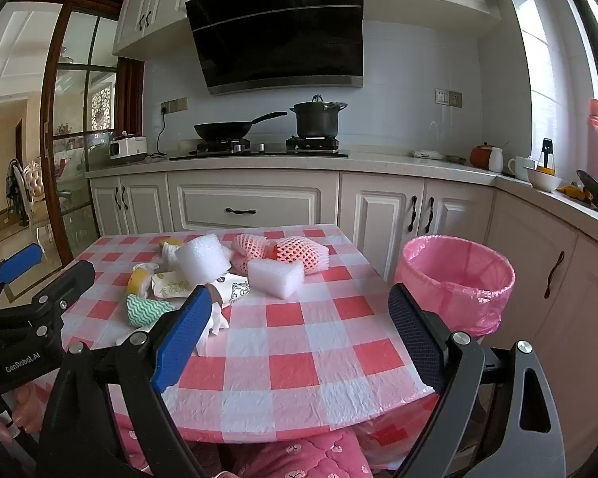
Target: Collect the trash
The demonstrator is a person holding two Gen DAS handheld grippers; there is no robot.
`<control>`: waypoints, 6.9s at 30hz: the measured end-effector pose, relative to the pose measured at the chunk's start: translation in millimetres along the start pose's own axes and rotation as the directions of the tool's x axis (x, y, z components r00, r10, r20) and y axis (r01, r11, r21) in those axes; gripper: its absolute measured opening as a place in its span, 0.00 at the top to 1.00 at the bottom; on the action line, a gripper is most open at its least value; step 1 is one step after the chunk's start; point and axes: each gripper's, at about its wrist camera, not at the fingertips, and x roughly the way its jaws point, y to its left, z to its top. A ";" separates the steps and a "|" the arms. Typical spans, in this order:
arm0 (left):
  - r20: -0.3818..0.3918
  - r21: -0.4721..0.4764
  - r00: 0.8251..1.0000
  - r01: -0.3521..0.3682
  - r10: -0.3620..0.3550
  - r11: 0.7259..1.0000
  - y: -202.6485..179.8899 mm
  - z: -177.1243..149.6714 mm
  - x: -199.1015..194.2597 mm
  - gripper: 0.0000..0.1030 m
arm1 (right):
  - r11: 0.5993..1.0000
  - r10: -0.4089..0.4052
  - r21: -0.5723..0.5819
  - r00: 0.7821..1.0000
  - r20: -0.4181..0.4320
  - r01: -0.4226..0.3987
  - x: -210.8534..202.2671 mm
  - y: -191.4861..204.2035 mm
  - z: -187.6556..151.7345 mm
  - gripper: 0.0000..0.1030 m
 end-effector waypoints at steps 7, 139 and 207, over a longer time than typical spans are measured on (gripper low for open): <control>0.010 -0.006 1.000 0.000 0.000 1.000 0.8 0.2 -1.7 0.04 | 1.000 -0.001 -0.001 1.000 0.002 0.001 0.1 -0.2 -0.2 0.18; -0.277 -0.071 0.954 -0.139 0.114 0.988 90.7 -47.9 73.9 0.04 | 0.977 0.200 -0.035 0.958 -0.204 -0.212 131.9 30.1 -24.7 0.18; -0.325 0.017 0.929 0.195 -0.179 0.981 -21.0 -45.2 164.0 0.67 | 0.982 0.187 0.017 0.957 -0.223 -0.187 164.8 -18.8 -30.7 0.68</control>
